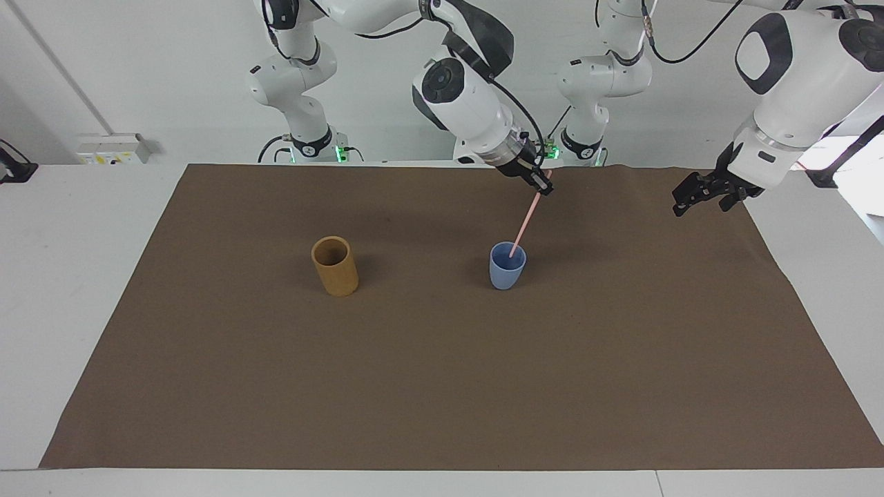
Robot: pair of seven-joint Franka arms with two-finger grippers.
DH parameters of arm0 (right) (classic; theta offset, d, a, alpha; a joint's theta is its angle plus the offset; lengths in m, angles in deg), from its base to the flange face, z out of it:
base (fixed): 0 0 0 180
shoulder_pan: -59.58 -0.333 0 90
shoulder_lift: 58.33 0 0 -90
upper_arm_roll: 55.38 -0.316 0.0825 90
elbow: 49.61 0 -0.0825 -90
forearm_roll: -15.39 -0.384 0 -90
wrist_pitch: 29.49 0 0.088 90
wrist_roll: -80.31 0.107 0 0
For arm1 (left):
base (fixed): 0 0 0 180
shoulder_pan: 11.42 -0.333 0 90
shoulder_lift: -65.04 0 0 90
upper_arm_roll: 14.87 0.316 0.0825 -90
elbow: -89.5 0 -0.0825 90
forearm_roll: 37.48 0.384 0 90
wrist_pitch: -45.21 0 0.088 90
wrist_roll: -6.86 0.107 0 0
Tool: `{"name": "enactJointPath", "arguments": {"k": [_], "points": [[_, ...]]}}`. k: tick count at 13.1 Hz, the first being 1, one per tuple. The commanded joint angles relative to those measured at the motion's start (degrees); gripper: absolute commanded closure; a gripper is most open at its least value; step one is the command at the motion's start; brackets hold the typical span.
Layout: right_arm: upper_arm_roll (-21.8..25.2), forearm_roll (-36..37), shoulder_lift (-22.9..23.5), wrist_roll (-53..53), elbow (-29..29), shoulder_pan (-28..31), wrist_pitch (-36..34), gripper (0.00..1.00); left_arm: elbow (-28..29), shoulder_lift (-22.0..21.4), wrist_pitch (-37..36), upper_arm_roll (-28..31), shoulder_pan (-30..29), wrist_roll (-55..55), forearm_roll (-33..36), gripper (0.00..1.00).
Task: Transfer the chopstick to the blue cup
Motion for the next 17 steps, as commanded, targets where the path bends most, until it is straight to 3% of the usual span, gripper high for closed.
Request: {"name": "enactJointPath", "arguments": {"k": [1,2,3,6,7,14,17], "points": [[-0.28,-1.82,-3.41,-2.95,6.05,0.85,2.87,0.70,0.83,-0.80,-0.55,0.02,-0.37,0.17,0.91,0.00],[-0.28,-1.73,-3.41,-3.39,5.54,1.20,2.79,0.24,0.83,-0.80,-0.55,-0.07,-0.37,0.17,0.91,0.00],[-0.20,-1.38,-3.24,-3.39,4.31,1.46,2.44,0.00,0.83,-0.80,-0.55,-0.07,-0.37,0.17,0.91,0.00],[0.33,0.63,-4.20,-4.79,1.50,6.72,0.34,0.00,0.83,-0.80,-0.55,0.02,-0.37,0.17,0.91,0.00],[0.33,4.47,-5.25,-8.54,0.27,9.87,-1.94,0.00,0.83,-0.80,-0.55,0.02,-0.37,0.17,0.91,0.00],[0.33,26.62,-13.07,-59.83,-0.36,34.04,-27.41,0.00,0.83,-0.80,-0.55,-0.07,-0.37,0.17,0.91,0.00],[0.33,38.31,-15.98,-75.86,-3.33,38.63,-37.87,0.00,0.83,-0.80,-0.55,0.02,-0.37,0.17,0.91,0.00]]}}
